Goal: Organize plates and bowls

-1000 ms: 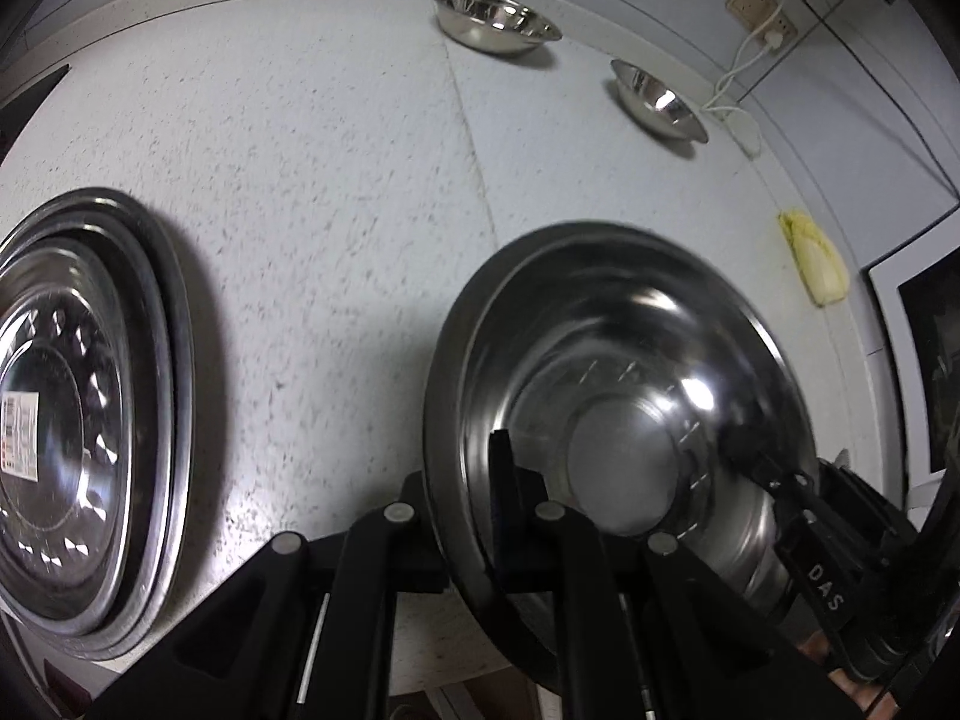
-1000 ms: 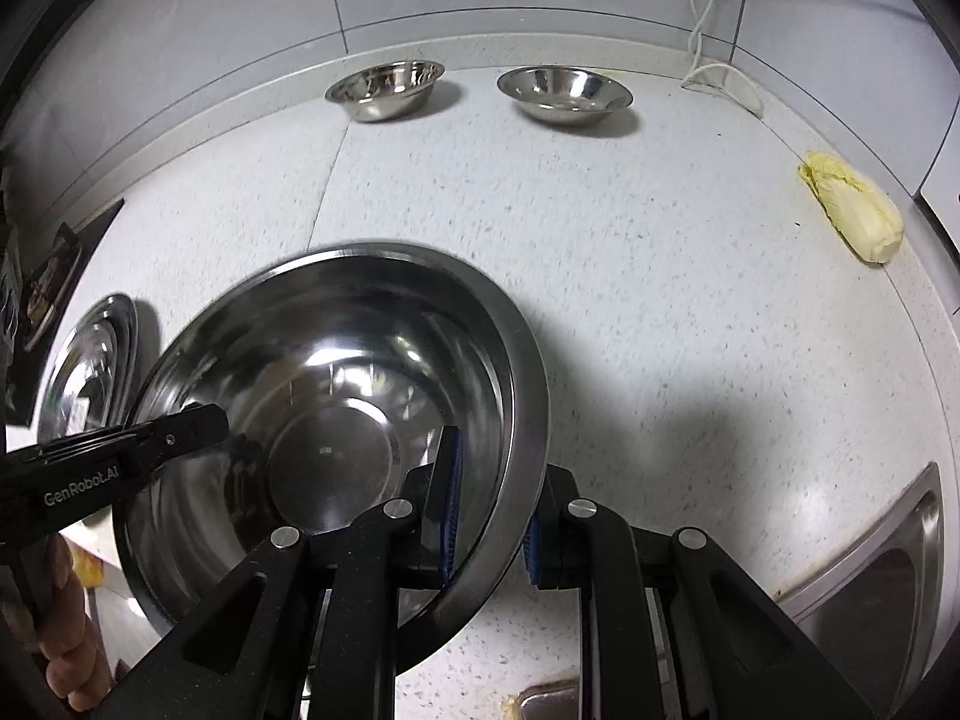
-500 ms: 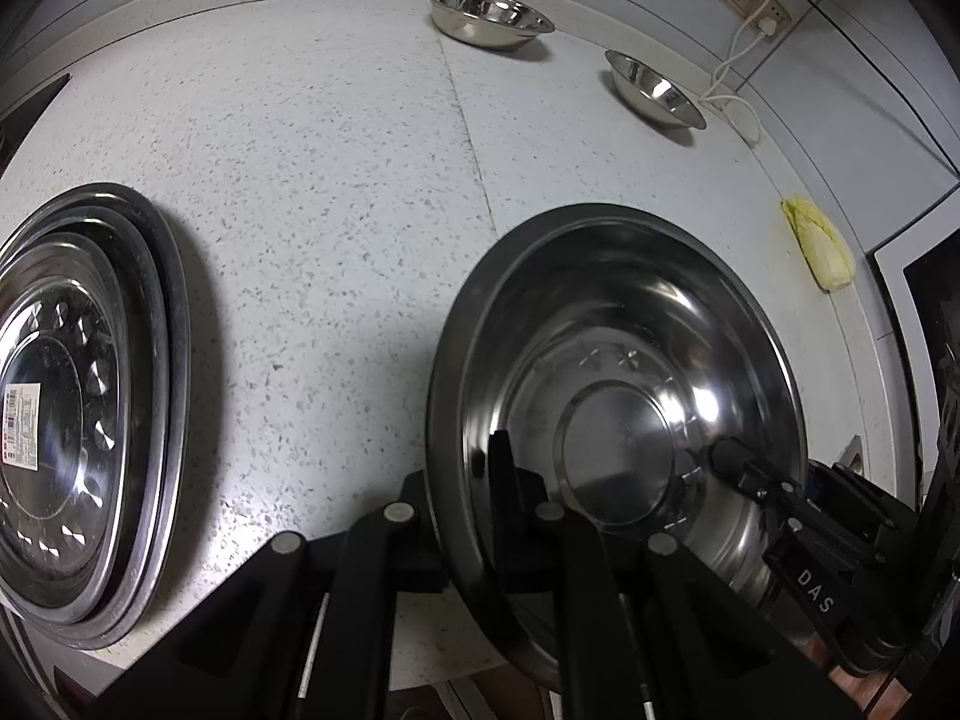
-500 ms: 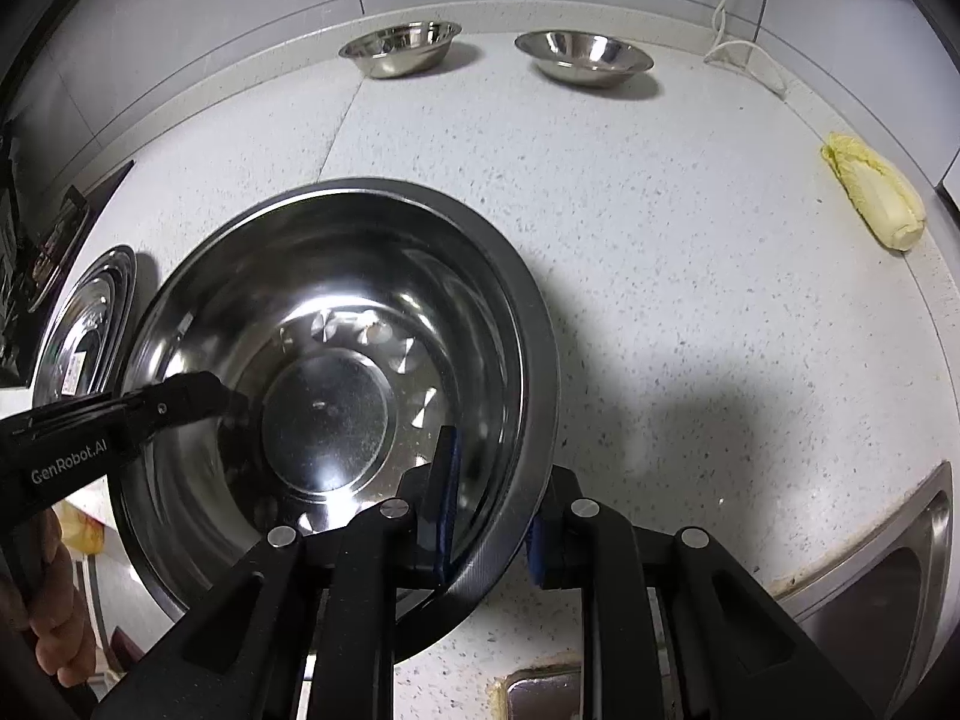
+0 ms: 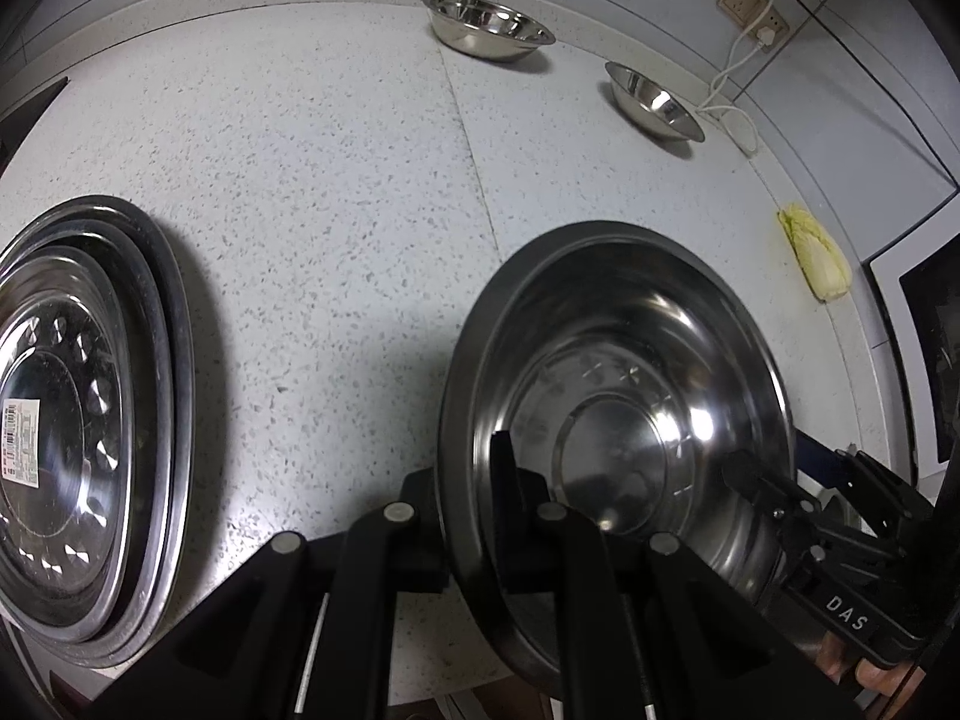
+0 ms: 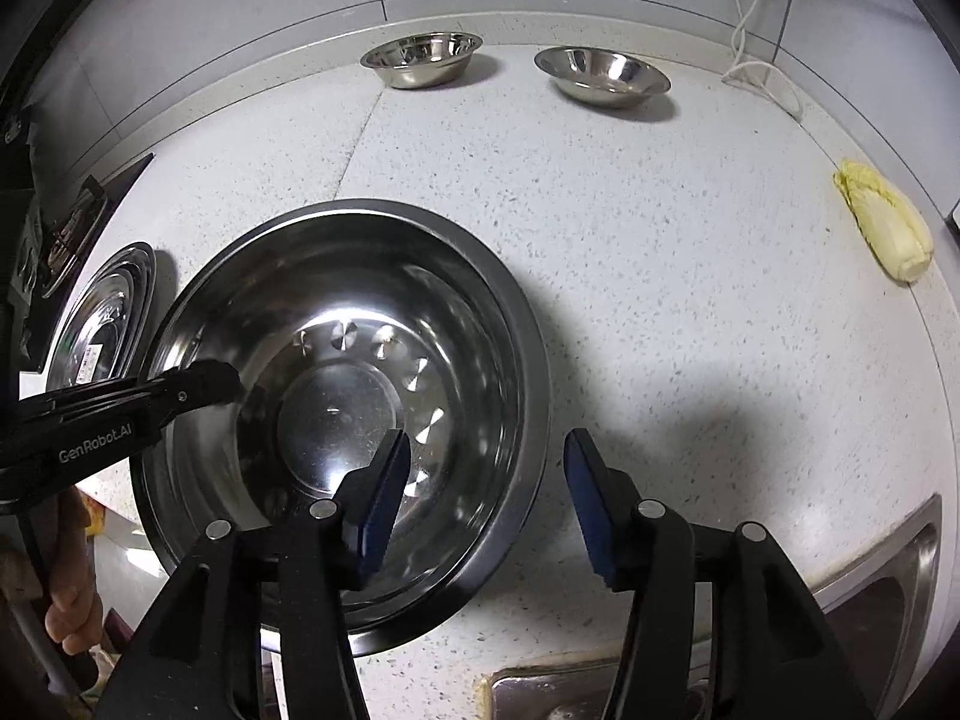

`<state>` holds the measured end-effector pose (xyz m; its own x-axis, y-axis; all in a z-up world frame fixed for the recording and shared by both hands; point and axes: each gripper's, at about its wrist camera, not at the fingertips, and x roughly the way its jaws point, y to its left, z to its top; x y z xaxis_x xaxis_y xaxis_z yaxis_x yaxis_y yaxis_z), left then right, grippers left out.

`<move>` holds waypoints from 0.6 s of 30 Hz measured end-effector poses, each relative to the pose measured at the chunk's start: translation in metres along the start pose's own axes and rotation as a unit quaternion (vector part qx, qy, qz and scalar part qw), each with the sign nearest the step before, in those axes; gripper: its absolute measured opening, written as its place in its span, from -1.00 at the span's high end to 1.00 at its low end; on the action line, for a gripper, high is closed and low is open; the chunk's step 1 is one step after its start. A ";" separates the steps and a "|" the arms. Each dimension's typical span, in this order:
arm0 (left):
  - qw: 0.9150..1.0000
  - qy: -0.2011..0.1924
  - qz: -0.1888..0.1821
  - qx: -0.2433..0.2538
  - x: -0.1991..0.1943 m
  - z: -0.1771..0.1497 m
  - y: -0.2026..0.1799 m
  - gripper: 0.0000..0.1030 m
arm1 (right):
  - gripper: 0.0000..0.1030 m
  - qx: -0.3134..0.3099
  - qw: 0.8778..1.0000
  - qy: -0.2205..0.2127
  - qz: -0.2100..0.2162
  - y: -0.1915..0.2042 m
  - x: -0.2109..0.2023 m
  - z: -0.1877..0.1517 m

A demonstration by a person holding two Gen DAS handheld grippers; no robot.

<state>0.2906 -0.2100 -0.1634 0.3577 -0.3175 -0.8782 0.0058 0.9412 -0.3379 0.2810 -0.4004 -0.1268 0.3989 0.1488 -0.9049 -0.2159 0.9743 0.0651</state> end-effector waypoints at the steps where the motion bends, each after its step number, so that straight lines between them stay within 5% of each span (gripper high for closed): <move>1: 1.000 -0.001 -0.002 0.000 -0.001 0.001 0.000 0.81 | 0.04 -0.002 1.000 -0.001 -0.002 0.000 -0.001 0.001; 18: 0.999 -0.032 -0.009 0.016 -0.019 0.010 0.003 0.81 | -0.04 -0.005 1.000 -0.019 0.000 -0.014 -0.025 0.030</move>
<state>0.2936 -0.1999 -0.1442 0.4167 -0.3276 -0.8479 0.0424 0.9388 -0.3419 0.3012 -0.4123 -0.0928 0.4316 0.1552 -0.8886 -0.2251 0.9725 0.0605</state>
